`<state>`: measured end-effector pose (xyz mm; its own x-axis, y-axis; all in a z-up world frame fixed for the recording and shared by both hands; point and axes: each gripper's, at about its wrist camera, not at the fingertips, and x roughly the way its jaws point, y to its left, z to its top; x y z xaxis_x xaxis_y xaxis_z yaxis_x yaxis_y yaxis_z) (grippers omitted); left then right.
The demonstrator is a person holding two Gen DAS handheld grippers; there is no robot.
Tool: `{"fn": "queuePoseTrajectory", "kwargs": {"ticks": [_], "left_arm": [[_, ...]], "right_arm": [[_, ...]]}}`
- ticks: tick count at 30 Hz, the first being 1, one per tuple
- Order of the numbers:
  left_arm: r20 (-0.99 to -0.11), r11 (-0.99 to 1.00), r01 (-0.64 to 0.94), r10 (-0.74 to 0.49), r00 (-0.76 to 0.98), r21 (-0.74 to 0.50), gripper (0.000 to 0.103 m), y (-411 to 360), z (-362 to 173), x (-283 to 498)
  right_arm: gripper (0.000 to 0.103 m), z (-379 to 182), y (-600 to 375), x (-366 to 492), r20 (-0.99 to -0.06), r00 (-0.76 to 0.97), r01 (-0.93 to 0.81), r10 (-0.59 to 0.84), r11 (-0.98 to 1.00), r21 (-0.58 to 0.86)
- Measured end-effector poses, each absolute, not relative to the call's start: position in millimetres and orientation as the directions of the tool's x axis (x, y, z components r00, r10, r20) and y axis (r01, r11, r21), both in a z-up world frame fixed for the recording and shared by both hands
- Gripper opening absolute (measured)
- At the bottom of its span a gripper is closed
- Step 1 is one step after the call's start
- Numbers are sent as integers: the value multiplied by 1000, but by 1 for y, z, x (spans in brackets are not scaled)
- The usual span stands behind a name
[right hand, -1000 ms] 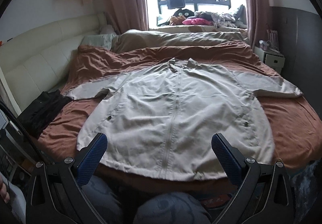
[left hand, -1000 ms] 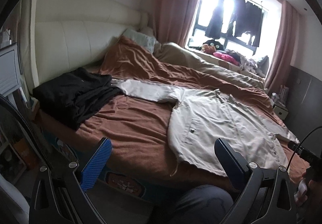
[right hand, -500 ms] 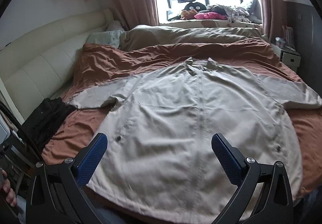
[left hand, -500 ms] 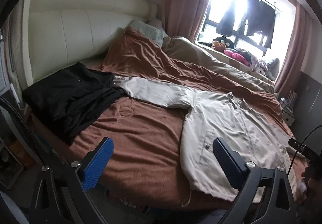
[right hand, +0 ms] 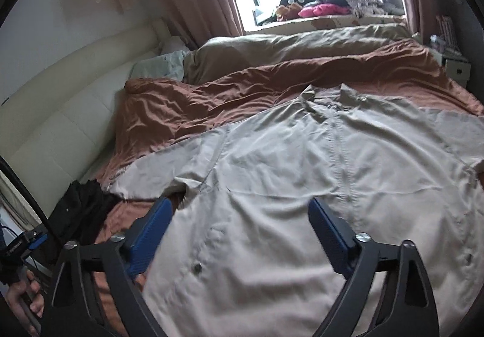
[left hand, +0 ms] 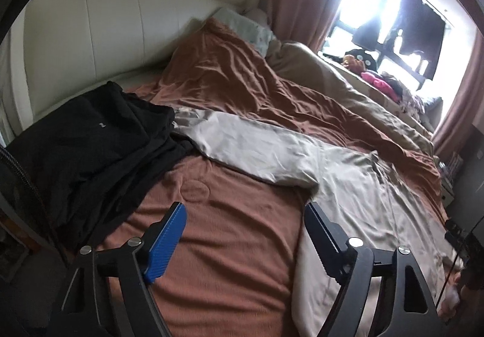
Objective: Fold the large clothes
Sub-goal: 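Move both tools down toward the beige jacket's sleeve and body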
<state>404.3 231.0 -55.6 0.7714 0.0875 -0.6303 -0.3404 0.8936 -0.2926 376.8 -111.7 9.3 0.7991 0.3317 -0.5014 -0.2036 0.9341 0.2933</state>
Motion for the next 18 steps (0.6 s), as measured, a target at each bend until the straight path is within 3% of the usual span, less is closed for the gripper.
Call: {"fn": "queuePoseTrajectory", "kwargs": {"ticks": [9,11,18], "left_arm": [[-688,889,-361,76,722,-281,77,270,-87,493],[-707,881,-372,63,704,-291,73,276,-100,511],[-749,850,-427,59,660,-310,71,302,-139,568]], "right_arm": [[62,-10,-90,462,-569,730,-172,380,907,385],[59,-18,-87,479,-586,708,-162,393,899,407],[45,-36,-66,532,-640,670,-141,376,911,387]]}}
